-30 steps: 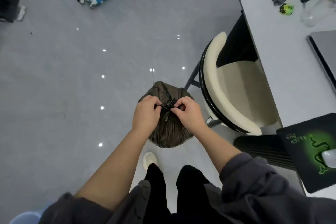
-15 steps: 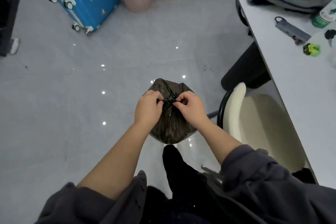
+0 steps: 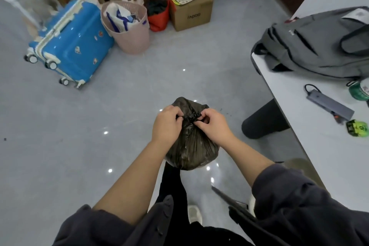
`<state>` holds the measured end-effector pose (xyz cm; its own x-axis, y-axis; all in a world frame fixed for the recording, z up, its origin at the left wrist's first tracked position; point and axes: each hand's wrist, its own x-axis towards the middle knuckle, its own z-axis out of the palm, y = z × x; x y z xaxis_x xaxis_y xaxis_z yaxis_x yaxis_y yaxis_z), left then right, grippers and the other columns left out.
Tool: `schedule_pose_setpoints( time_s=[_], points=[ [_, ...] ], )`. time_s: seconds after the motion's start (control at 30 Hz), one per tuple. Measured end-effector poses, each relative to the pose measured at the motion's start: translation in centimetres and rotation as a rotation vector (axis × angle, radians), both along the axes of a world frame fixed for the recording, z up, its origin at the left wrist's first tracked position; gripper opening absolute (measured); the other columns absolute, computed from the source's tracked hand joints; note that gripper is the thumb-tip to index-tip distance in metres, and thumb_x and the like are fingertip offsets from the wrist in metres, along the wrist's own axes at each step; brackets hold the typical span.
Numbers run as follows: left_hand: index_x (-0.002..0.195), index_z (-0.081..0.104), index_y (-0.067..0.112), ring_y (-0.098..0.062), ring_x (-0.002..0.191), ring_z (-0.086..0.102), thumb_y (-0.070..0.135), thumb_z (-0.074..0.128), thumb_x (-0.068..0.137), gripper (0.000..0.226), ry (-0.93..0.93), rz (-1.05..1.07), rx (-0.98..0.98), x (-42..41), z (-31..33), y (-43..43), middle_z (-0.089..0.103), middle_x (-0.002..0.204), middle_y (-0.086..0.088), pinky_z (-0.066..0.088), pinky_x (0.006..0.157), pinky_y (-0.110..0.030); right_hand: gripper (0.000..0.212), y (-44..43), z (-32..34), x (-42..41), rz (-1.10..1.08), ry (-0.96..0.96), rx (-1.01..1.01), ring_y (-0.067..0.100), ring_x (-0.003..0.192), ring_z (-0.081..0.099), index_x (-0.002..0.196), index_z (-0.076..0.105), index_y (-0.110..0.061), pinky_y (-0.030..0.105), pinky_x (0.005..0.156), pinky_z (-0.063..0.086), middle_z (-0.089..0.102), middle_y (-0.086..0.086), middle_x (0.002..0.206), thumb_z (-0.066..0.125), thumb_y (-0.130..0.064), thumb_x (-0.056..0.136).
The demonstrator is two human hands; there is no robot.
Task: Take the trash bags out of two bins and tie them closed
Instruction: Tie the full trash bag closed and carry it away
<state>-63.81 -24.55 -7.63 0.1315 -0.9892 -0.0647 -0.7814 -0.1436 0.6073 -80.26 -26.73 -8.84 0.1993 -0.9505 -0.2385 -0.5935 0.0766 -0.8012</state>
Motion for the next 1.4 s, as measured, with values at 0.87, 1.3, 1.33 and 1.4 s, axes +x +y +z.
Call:
schedule_pose_setpoints(
  time_s=[0.87, 1.3, 1.33, 1.4],
  points=[
    [0.084, 0.067, 0.012, -0.016, 0.08, 0.056, 0.004, 0.06, 0.082, 0.011, -0.029, -0.345, 0.038, -5.0, -0.5, -62.2, 0.061, 0.091, 0.0, 0.044, 0.068, -0.027, 0.02, -57.8, -0.4, -5.7, -0.182, 0.088, -0.018, 0.001, 0.059, 0.044, 0.072, 0.056, -0.017, 0.017, 0.057, 0.03, 0.045, -0.014, 0.069, 0.076, -0.013, 0.073],
    [0.084, 0.067, 0.012, -0.019, 0.082, 0.058, 0.005, 0.06, 0.082, 0.01, -0.065, -0.75, 0.1, -19.0, -3.8, -89.4, 0.062, 0.091, -0.001, 0.045, 0.072, -0.028, 0.026, -78.9, -2.1, -18.1, -0.468, 0.163, 0.064, 0.004, 0.061, 0.042, 0.073, 0.049, -0.018, 0.013, 0.056, 0.03, 0.042, -0.013, 0.073, 0.075, -0.015, 0.076],
    [0.084, 0.067, 0.012, -0.019, 0.082, 0.058, 0.006, 0.06, 0.082, 0.01, -0.063, -0.781, 0.106, -20.6, -4.0, -90.8, 0.062, 0.09, -0.001, 0.045, 0.071, -0.028, 0.026, -79.8, -2.3, -19.4, -0.495, 0.171, 0.079, 0.003, 0.06, 0.041, 0.073, 0.049, -0.018, 0.012, 0.056, 0.029, 0.041, -0.013, 0.073, 0.074, -0.015, 0.076],
    [0.084, 0.068, 0.012, -0.02, 0.082, 0.059, 0.006, 0.061, 0.082, 0.009, -0.05, -0.856, 0.117, -24.1, -4.5, -93.2, 0.062, 0.09, -0.001, 0.046, 0.071, -0.028, 0.026, -81.2, -2.8, -22.2, -0.547, 0.195, 0.108, 0.002, 0.06, 0.039, 0.074, 0.048, -0.017, 0.012, 0.055, 0.028, 0.04, -0.013, 0.071, 0.074, -0.015, 0.077]
  ],
)
